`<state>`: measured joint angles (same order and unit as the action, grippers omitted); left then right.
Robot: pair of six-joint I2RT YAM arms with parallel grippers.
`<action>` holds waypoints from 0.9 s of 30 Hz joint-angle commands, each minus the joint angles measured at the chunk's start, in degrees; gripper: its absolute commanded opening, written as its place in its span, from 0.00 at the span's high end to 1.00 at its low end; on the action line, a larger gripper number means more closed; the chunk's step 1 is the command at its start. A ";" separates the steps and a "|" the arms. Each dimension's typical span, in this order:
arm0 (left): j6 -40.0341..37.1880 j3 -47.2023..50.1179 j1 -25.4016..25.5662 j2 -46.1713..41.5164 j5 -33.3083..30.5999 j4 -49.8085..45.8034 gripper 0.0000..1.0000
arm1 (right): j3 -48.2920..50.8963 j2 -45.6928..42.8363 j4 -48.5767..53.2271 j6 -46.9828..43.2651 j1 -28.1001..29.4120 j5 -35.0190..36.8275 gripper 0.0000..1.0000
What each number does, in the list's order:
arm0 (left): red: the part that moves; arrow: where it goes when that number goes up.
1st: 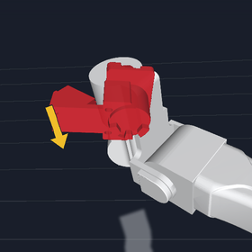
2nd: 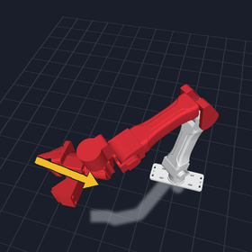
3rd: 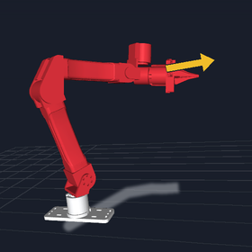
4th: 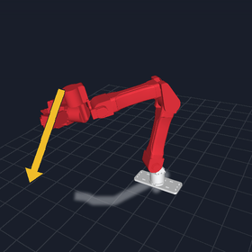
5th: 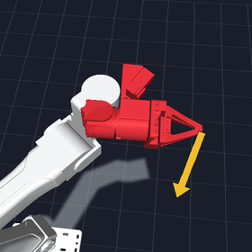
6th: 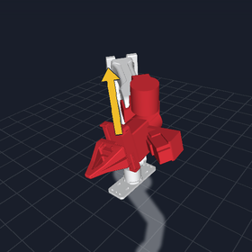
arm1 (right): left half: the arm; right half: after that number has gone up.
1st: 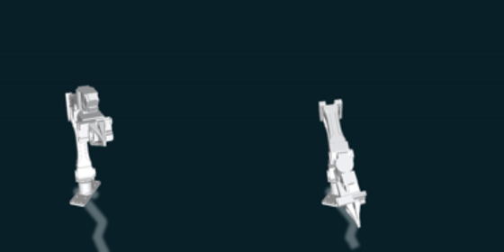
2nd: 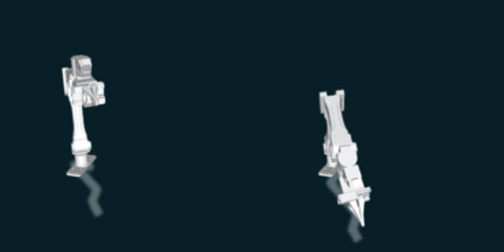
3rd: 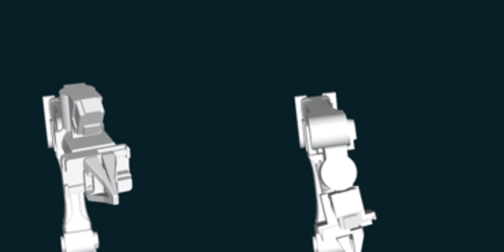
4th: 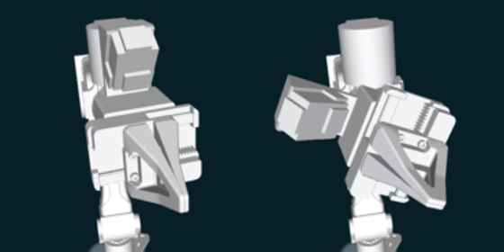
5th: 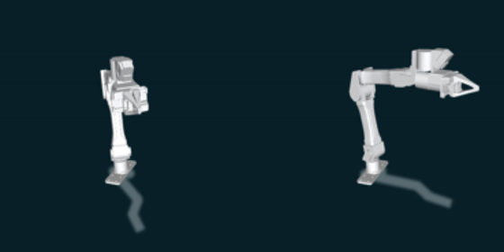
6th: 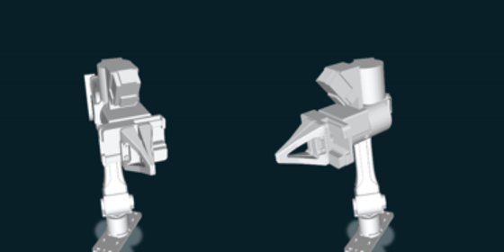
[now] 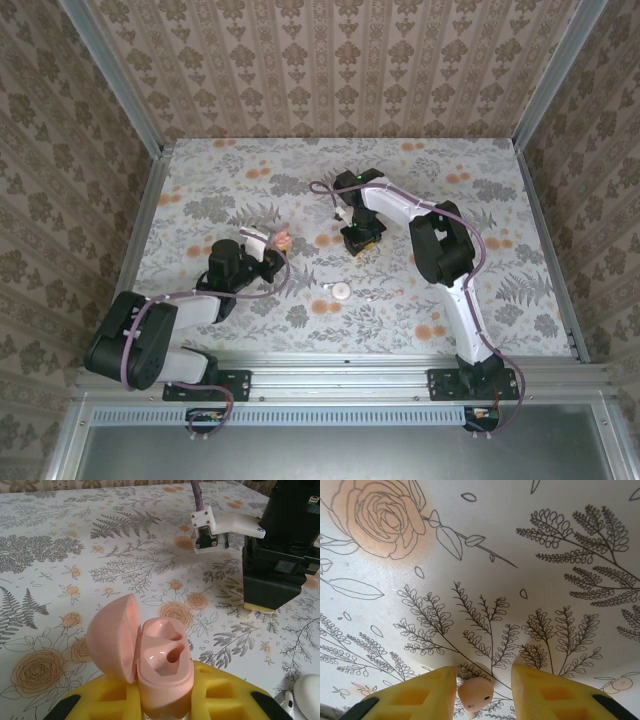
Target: Insert the wireless bluetooth earbuds into the charging case
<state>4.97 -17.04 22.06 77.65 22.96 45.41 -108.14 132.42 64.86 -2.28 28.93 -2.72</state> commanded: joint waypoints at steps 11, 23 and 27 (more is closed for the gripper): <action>0.22 0.14 -0.34 -2.26 -0.68 -0.58 0.87 | 2.84 -2.01 2.07 3.16 1.37 1.53 0.68; 0.23 0.07 -0.37 -2.75 -0.99 -1.53 0.87 | 2.10 -2.08 4.07 3.41 1.66 3.00 0.69; 0.13 0.33 -0.36 -3.27 -0.94 -1.81 0.87 | 1.79 -2.25 4.71 3.43 1.67 4.19 0.71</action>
<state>4.97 -17.02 22.06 75.85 22.39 44.86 -106.74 131.52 66.02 0.25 30.13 -0.30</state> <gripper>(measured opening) 0.194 0.295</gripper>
